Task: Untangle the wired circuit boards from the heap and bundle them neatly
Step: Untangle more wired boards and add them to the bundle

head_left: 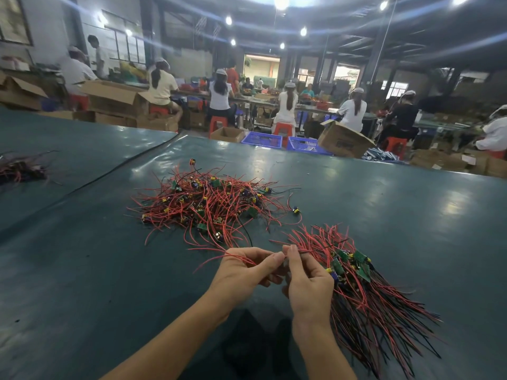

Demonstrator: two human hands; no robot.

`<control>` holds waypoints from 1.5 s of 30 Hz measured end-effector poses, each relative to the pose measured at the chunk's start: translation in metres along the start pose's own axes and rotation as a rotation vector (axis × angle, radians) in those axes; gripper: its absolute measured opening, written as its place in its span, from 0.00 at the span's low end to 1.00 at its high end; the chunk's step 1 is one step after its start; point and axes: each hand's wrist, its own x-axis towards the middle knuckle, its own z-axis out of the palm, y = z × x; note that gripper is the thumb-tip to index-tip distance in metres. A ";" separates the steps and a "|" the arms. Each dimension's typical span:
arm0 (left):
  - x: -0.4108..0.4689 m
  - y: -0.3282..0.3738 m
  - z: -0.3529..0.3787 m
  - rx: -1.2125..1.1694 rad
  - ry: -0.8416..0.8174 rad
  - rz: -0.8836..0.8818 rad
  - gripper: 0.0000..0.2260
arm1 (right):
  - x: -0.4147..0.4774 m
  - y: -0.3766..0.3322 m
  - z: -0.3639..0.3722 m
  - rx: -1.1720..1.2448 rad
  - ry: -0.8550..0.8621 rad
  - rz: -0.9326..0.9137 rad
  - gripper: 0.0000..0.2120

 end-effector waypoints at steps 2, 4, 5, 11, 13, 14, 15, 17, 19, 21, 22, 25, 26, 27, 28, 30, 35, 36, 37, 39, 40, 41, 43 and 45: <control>0.000 0.001 -0.001 0.015 -0.010 -0.007 0.06 | 0.008 -0.002 -0.004 0.047 0.082 0.073 0.14; 0.001 0.002 -0.003 0.015 -0.028 -0.013 0.06 | 0.019 -0.004 -0.011 0.120 0.170 0.113 0.14; 0.000 0.004 -0.004 0.008 -0.038 -0.019 0.07 | 0.025 -0.005 -0.016 0.157 0.212 0.118 0.13; 0.000 0.009 -0.010 -0.030 -0.078 -0.026 0.10 | 0.038 -0.008 -0.033 0.297 0.328 0.098 0.10; 0.001 0.007 -0.010 -0.035 -0.066 -0.027 0.11 | 0.036 -0.008 -0.033 0.334 0.332 0.109 0.09; 0.001 0.007 -0.010 -0.043 -0.047 -0.032 0.11 | 0.035 -0.009 -0.031 0.343 0.325 0.107 0.09; 0.002 0.006 -0.010 -0.051 -0.025 -0.034 0.11 | 0.033 -0.009 -0.029 0.341 0.309 0.106 0.09; 0.003 0.005 -0.009 -0.072 0.023 -0.021 0.11 | 0.028 -0.011 -0.026 0.301 0.243 0.130 0.09; 0.004 0.005 -0.009 -0.091 0.051 -0.011 0.11 | 0.019 -0.009 -0.019 0.193 0.121 0.198 0.11; 0.004 0.005 -0.009 -0.062 0.052 0.002 0.12 | 0.006 -0.006 -0.008 0.074 -0.027 0.235 0.13; 0.003 0.005 -0.009 -0.028 0.046 0.014 0.12 | -0.001 -0.003 -0.002 0.044 -0.083 0.225 0.12; 0.002 0.005 -0.009 0.062 0.016 0.032 0.16 | -0.010 -0.001 0.007 0.015 -0.109 0.149 0.11; 0.002 0.006 -0.009 0.087 -0.005 0.030 0.16 | -0.009 -0.001 0.008 0.015 -0.096 0.140 0.11; 0.002 0.006 -0.009 0.108 -0.028 0.023 0.15 | -0.007 -0.001 0.007 0.016 -0.078 0.145 0.11; 0.002 0.005 -0.009 0.121 -0.047 0.013 0.13 | -0.006 -0.001 0.007 0.022 -0.058 0.157 0.12; 0.002 0.005 -0.008 0.127 -0.068 -0.004 0.09 | -0.003 0.000 0.005 0.036 -0.009 0.183 0.12; 0.002 0.010 -0.013 0.066 -0.083 -0.023 0.08 | 0.018 -0.007 -0.012 0.094 0.208 0.246 0.10; 0.002 0.012 -0.014 0.056 -0.090 -0.023 0.09 | 0.023 -0.008 -0.018 0.141 0.246 0.240 0.09; 0.001 0.014 -0.014 0.047 -0.099 -0.026 0.09 | 0.027 -0.010 -0.023 0.188 0.273 0.223 0.09; 0.000 0.015 -0.014 0.022 -0.115 -0.044 0.10 | 0.031 -0.013 -0.031 0.262 0.305 0.186 0.08; 0.001 0.014 -0.014 0.001 -0.110 -0.058 0.10 | 0.032 -0.014 -0.033 0.285 0.311 0.173 0.08; 0.002 0.013 -0.014 -0.032 -0.091 -0.077 0.10 | 0.031 -0.014 -0.034 0.293 0.311 0.161 0.08; 0.005 0.012 -0.015 -0.136 -0.024 -0.124 0.09 | 0.029 -0.013 -0.033 0.273 0.283 0.116 0.09; 0.009 0.011 -0.018 -0.248 0.049 -0.150 0.11 | 0.026 -0.012 -0.030 0.255 0.237 0.064 0.12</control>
